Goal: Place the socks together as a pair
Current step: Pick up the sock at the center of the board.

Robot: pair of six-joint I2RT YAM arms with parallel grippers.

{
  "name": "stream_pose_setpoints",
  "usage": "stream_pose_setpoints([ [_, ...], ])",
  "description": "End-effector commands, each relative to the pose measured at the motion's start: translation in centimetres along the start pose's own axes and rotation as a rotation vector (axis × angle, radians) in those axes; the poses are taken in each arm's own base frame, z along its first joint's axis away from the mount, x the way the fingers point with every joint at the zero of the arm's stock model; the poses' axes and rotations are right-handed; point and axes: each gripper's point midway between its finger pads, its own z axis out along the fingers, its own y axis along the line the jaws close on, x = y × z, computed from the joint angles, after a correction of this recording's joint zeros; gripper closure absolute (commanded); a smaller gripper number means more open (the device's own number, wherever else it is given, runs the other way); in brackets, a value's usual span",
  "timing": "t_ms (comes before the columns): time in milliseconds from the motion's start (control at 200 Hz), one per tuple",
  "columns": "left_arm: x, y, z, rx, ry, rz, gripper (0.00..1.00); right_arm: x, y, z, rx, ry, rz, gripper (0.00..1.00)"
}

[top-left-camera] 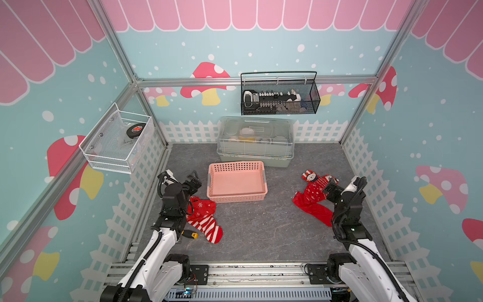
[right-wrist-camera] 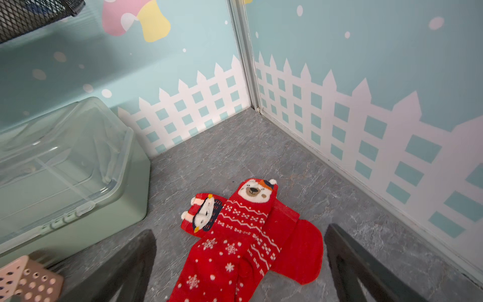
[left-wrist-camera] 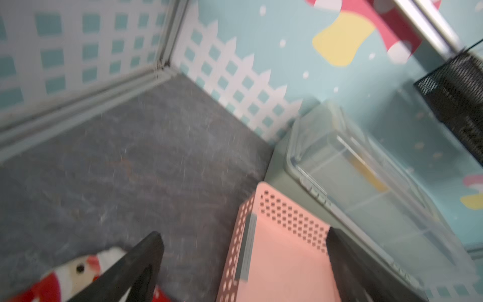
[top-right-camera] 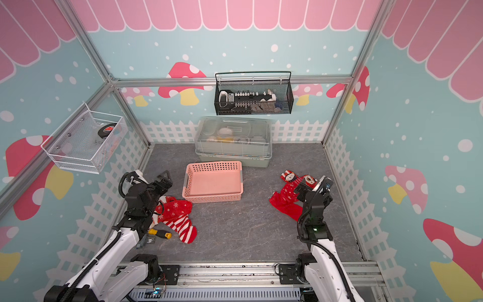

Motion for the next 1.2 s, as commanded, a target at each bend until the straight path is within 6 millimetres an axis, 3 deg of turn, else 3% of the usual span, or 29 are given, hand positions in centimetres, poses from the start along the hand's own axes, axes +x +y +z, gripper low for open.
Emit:
stream_pose_setpoints([
  [0,0.5,-2.7,-2.9,0.076,0.137,-0.103,0.07,0.5,0.9,-1.6,-0.071,0.093,0.057,0.0],
  [195,1.6,-6.9,-7.5,0.206,0.297,0.023,0.08,-0.9,4.4,-3.9,-0.249,0.177,0.035,0.07],
  [290,2.8,-7.6,-9.4,0.233,0.377,0.159,0.08,-0.6,5.8,-4.4,-0.307,0.263,0.027,0.09],
  [400,4.9,-7.0,-10.4,0.243,0.47,0.26,0.07,0.0,7.7,-4.8,-0.369,0.38,0.049,0.11],
  [505,6.4,-5.3,-10.2,0.193,0.509,0.227,0.09,0.4,9.9,-5.2,-0.441,0.446,0.073,0.13],
  [600,5.2,-5.1,-10.8,0.174,0.469,0.251,0.07,0.5,11.5,-6.1,-0.46,0.47,0.027,0.14],
  [690,4.0,-3.0,-10.7,0.068,0.377,0.219,0.05,0.9,13.5,-7.5,-0.499,0.472,-0.016,0.15],
  [760,3.6,-2.8,-11.0,0.072,0.345,0.211,0.04,1.3,15.1,-8.5,-0.54,0.484,-0.012,0.19],
  [895,3.8,-2.7,-10.8,0.069,0.346,0.209,0.07,3.7,18.9,-10.7,-0.641,0.523,0.008,0.23],
  [1196,5.7,-2.2,-9.3,0.013,0.476,0.201,0.08,12.8,26.5,-16.0,-0.746,0.648,-0.1,0.25],
])
